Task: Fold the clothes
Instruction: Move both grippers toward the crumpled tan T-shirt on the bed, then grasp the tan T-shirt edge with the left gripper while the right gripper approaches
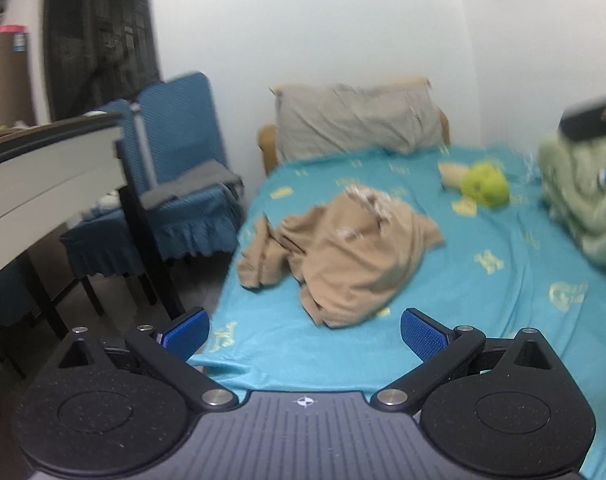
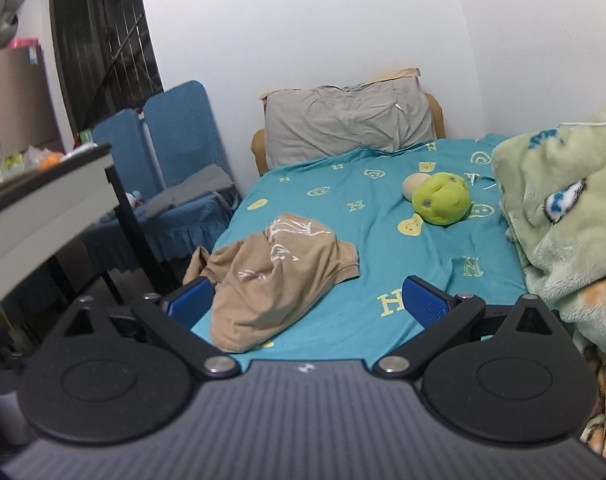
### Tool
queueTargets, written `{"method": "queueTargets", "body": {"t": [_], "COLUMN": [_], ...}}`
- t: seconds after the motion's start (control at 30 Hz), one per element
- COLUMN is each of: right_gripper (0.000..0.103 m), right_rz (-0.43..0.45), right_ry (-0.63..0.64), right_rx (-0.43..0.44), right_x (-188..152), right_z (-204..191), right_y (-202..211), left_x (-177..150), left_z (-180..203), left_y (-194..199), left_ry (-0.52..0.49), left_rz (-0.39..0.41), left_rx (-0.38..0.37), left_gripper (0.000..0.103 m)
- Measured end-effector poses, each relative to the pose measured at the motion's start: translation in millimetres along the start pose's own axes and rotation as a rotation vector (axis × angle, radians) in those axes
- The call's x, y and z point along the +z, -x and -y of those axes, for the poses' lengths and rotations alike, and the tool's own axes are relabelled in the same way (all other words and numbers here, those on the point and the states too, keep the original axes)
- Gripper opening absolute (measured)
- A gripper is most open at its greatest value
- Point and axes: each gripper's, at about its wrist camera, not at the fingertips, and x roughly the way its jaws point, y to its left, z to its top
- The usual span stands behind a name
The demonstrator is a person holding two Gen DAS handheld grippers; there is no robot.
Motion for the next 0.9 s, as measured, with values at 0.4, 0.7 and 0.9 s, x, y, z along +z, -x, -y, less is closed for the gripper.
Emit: {"method": "queueTargets", "body": {"t": [0.4, 0.7, 0.9], "right_gripper": [0.103, 0.103, 0.103], "right_rz": [-0.053, -0.176, -0.189], "right_ry": [-0.314, -0.321, -0.322], "right_rx": [-0.092, -0.062, -0.076], "right_x": [10, -4, -9], "right_z": [105, 103, 102], "right_y": [-23, -87, -98], "left_x": [-3, -6, 17], "left_z": [47, 65, 37], "left_y": [-151, -225, -190], "left_ry": [-0.354, -0.37, -0.18], "left_rz": [-0.094, -0.039, 0.019], "left_rx": [-0.113, -0.09, -0.191], "left_gripper": [0.093, 0.044, 0.01]}}
